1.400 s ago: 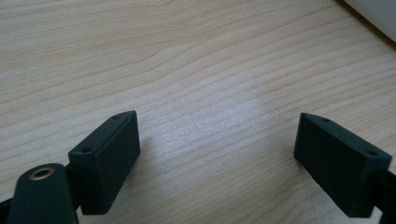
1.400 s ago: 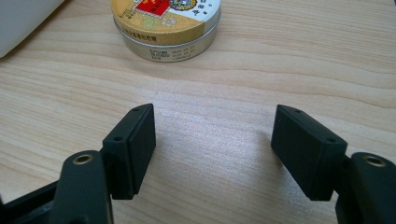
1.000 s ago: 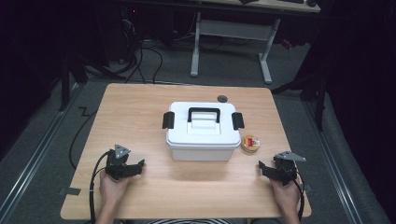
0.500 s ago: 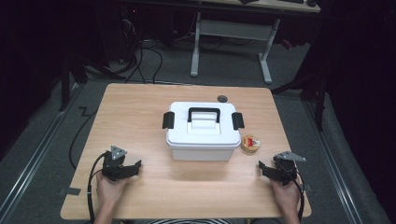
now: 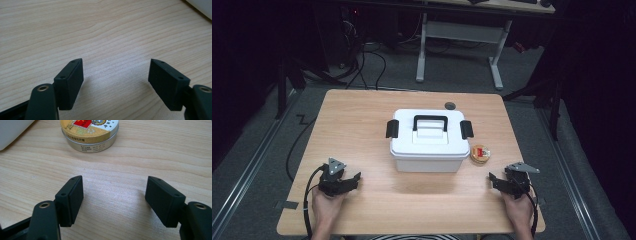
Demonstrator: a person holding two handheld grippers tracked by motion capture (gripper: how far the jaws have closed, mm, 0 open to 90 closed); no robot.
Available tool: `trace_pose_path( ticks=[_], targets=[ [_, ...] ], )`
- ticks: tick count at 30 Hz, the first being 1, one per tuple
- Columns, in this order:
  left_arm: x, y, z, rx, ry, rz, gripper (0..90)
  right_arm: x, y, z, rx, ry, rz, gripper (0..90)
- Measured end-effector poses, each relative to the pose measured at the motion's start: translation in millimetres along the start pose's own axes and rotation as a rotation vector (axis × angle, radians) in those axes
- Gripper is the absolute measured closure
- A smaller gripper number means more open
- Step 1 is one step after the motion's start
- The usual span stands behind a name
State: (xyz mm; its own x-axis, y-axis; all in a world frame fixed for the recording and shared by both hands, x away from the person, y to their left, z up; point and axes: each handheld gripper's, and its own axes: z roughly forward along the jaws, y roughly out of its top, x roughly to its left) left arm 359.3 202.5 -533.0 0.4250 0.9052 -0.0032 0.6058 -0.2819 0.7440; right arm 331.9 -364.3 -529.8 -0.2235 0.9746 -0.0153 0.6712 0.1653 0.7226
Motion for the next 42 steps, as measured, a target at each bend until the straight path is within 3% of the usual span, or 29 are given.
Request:
trace_pose_path(
  ticks=[4,16,25,31,42],
  targets=[
    [2.5,0.9,-2.2,0.023,-0.036,-0.034,30.1,0.0,0.0,0.0,0.000,0.000,0.000,31.2],
    [-2.2,5.0,-8.4,0.049,-0.082,-0.024,34.2,-0.1,0.0,0.0,0.000,0.000,-0.001,31.1],
    [-4.0,11.3,-21.8,0.017,-0.107,-0.009,31.8,0.0,0.0,-0.1,0.000,0.000,0.000,31.1],
    [-3.9,15.3,-30.1,0.014,-0.121,-0.033,31.0,0.0,0.0,-0.1,0.001,0.001,-0.001,31.1],
    [-17.2,41.0,-44.1,-0.009,-0.148,0.003,32.4,0.0,-0.1,-0.2,0.001,0.002,-0.002,31.1]
  ],
)
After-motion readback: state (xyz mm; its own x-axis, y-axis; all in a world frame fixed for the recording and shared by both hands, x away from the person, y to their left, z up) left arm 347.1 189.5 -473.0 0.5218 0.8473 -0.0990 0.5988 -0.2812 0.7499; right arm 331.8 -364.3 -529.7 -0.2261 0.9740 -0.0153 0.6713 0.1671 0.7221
